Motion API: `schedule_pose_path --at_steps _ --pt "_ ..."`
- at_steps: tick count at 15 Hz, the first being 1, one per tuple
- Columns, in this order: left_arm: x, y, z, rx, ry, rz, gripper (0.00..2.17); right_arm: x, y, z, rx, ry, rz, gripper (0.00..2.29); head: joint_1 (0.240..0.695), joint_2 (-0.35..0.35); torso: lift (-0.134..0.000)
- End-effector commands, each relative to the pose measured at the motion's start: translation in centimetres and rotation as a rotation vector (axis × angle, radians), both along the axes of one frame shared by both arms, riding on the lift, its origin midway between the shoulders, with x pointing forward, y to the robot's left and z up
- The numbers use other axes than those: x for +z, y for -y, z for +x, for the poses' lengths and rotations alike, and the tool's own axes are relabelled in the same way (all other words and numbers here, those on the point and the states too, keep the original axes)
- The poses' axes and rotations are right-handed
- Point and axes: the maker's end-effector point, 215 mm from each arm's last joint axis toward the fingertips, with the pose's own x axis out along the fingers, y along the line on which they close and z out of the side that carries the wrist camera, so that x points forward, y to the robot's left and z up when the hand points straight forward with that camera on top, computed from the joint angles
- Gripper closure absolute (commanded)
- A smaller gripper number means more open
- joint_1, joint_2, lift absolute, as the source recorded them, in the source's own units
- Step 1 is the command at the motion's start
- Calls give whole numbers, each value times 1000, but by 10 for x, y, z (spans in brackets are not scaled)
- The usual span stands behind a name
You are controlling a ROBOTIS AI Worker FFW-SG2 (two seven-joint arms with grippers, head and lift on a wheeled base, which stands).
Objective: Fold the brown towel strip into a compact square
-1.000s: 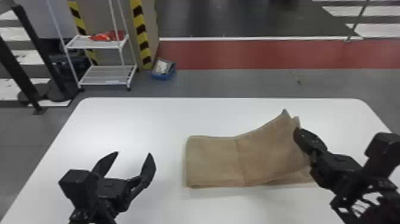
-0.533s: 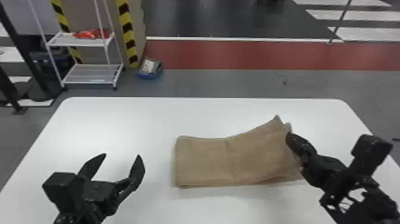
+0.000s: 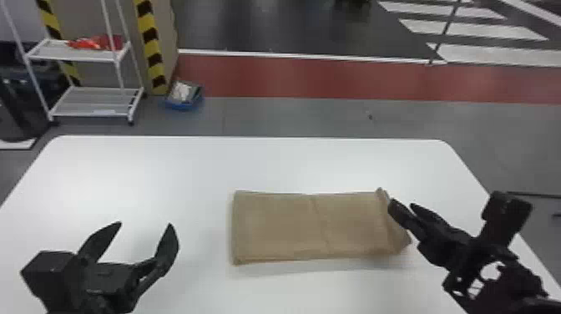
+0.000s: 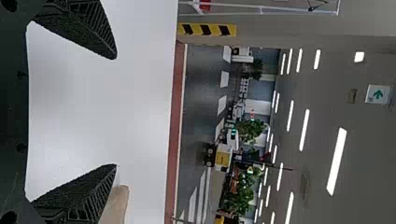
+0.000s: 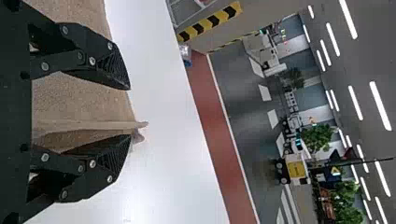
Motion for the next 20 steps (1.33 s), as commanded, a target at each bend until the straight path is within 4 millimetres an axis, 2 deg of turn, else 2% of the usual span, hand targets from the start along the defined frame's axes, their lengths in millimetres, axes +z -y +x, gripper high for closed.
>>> schedule_pose_path --at_steps 1,3,6,11,13,15,18,20 --pt "-3 0 -2 -1 -6 2 43 -16 18 -8 1 -84 0 80 695 -127 -122" --pt "-5 0 -2 -1 -9 3 43 -36 22 -9 21 -157 3 97 695 -147 -122" --pt "-3 3 -1 -10 -6 0 43 -56 23 0 45 -199 -6 117 695 -158 -122" --pt "-3 7 6 -19 12 -5 39 -74 21 8 63 -221 -1 218 695 -164 -122" --pt "-5 6 6 -19 9 -6 39 -79 14 12 86 -233 -9 434 695 -165 -122" --pt "-5 6 6 -19 9 -5 39 -76 3 16 112 -219 3 667 695 -158 -122" --pt "-4 4 6 -13 15 -4 39 -71 -4 18 129 -208 7 1386 695 -139 -122" --pt "6 -4 10 22 63 -2 29 -72 -7 18 133 -211 11 1885 695 -132 -122"
